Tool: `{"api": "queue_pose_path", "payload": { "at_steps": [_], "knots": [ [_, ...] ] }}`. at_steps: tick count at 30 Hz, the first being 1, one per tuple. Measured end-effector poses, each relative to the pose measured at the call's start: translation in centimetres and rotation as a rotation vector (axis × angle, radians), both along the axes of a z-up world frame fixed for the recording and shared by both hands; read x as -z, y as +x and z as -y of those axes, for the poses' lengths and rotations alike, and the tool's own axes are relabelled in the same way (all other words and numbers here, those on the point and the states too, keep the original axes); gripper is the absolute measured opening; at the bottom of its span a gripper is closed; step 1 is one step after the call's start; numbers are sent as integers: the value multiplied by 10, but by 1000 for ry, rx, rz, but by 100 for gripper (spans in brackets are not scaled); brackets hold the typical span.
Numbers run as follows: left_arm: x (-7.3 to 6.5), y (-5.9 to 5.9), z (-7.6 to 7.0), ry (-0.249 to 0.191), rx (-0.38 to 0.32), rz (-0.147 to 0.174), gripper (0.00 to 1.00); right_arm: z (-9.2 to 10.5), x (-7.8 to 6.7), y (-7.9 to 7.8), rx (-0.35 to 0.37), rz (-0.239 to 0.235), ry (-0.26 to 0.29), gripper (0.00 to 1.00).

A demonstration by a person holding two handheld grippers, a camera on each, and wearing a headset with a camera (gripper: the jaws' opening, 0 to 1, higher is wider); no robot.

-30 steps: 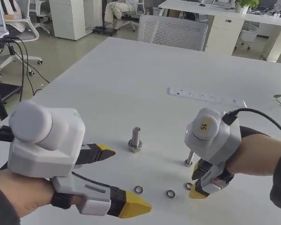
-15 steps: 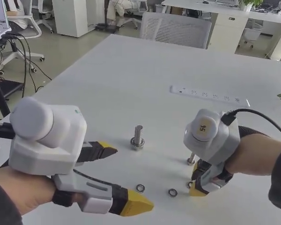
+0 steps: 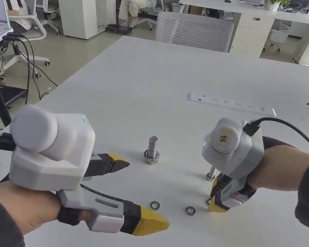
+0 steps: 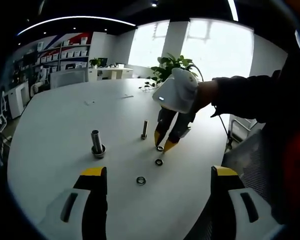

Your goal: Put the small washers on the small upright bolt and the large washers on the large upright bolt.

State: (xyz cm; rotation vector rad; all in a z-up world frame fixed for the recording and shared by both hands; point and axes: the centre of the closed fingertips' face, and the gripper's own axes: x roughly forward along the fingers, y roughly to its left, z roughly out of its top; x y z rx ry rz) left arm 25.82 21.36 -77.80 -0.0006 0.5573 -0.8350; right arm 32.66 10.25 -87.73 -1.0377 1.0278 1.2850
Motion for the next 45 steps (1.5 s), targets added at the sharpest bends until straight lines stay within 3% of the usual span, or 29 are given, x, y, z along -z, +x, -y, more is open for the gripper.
{"api": "queue_pose_path", "payload": {
  "at_steps": [26, 45],
  "knots": [
    [-1, 4, -1, 2, -2, -10, 85, -1, -2, 5, -19, 10, -2, 14],
    [0, 2, -1, 2, 1, -9, 84, 6, -4, 3, 11, -8, 1, 14]
  ]
}}
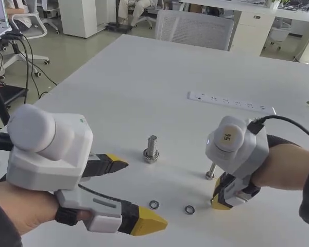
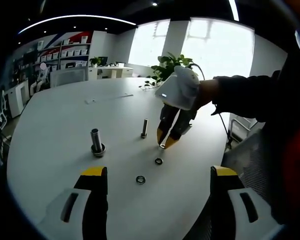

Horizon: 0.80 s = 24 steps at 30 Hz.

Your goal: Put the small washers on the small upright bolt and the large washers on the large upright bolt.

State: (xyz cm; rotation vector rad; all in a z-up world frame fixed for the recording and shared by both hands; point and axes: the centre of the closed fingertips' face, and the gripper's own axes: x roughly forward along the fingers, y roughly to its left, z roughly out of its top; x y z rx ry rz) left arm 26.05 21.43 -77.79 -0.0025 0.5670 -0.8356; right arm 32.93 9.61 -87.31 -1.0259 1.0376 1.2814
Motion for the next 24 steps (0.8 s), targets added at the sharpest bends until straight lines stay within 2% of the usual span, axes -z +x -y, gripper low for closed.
{"api": "queue_pose_path", "payload": {
  "at_steps": [11, 24],
  "knots": [
    [0, 0, 2, 0, 4, 2, 84, 17, 0, 0, 26, -5, -10, 14],
    [0, -1, 3, -1, 7, 3, 84, 33, -19, 7, 55, 12, -12, 14]
  ]
}}
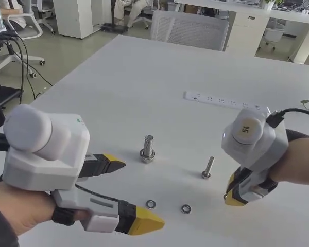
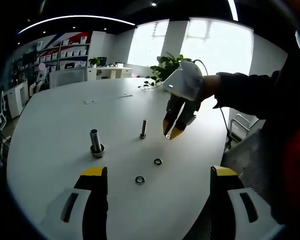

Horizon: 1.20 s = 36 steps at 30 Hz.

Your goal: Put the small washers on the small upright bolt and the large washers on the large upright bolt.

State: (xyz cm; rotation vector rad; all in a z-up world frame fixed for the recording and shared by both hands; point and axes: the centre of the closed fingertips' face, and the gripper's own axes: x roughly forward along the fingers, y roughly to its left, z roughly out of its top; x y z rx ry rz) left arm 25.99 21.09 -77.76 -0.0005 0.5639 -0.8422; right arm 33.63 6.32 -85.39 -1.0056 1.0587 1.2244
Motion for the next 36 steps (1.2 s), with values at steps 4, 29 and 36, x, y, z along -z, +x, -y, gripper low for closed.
{"api": "queue_pose_path", "payload": {
  "at_steps": [4, 29, 36],
  "knots": [
    [-1, 0, 0, -1, 0, 0, 84, 1, -9, 2, -5, 5, 0, 14],
    [-1, 1, -1, -3, -7, -1, 84, -26, -61, 31, -65, 100, 29, 14],
    [-2, 2, -1, -4, -10, 1, 84, -34, -66, 39, -86, 115, 23, 14]
  ]
}}
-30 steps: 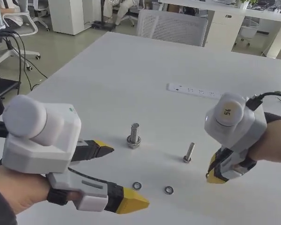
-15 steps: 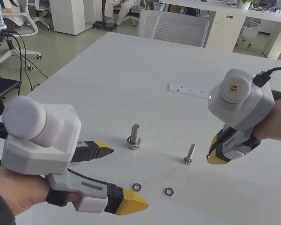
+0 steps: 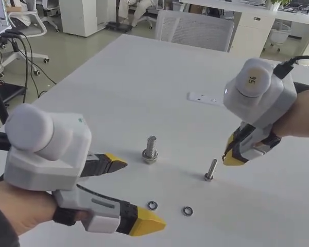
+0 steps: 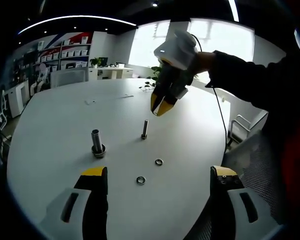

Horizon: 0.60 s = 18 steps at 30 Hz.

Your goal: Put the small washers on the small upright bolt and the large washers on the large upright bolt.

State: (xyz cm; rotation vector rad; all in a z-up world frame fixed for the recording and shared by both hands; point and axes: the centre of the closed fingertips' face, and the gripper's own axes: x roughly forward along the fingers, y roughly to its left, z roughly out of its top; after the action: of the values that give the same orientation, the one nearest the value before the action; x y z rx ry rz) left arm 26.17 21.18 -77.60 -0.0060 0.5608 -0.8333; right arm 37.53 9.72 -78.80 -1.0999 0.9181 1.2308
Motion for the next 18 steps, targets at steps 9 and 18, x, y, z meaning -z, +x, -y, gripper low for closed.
{"api": "queue_pose_path", "payload": {
  "at_steps": [9, 18],
  "knots": [
    [0, 1, -3, -2, -9, 1, 84, -10, 4, 6, -28, -4, -12, 14],
    [-1, 4, -5, -7, -17, -1, 84, -14, 12, 11, -46, -20, -28, 14]
  ]
}}
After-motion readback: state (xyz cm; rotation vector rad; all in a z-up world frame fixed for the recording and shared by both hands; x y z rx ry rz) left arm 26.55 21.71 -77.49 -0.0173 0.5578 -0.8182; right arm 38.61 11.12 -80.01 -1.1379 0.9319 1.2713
